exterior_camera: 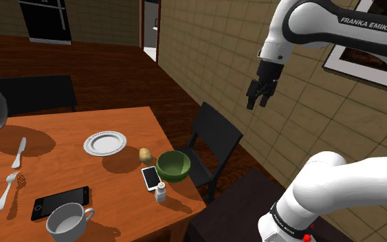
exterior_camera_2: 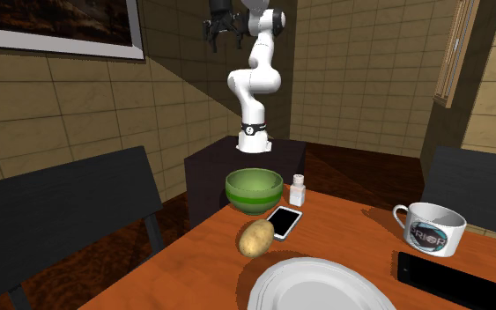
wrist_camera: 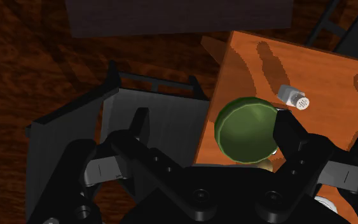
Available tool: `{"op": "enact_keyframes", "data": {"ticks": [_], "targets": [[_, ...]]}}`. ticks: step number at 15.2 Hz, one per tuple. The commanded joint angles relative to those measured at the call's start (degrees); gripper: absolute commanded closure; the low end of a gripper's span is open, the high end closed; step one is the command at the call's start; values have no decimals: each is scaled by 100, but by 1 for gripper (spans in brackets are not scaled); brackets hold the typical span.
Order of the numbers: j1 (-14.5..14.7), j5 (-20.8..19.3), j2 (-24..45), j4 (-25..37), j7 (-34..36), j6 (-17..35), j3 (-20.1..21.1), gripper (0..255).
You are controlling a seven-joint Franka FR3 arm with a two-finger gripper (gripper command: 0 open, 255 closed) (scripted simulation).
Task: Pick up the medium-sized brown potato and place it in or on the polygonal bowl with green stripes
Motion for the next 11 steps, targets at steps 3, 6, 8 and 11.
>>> {"op": "enact_keyframes", "data": {"ticks": [3,6,8,11], "targets": [[42,87,239,-123,115,359,106,0],[107,206,652,-247,279,895,262,0],[151,278,962,-290,384,1247,361,0],[215,371,1473,-294,537,1762,505,0]]}}
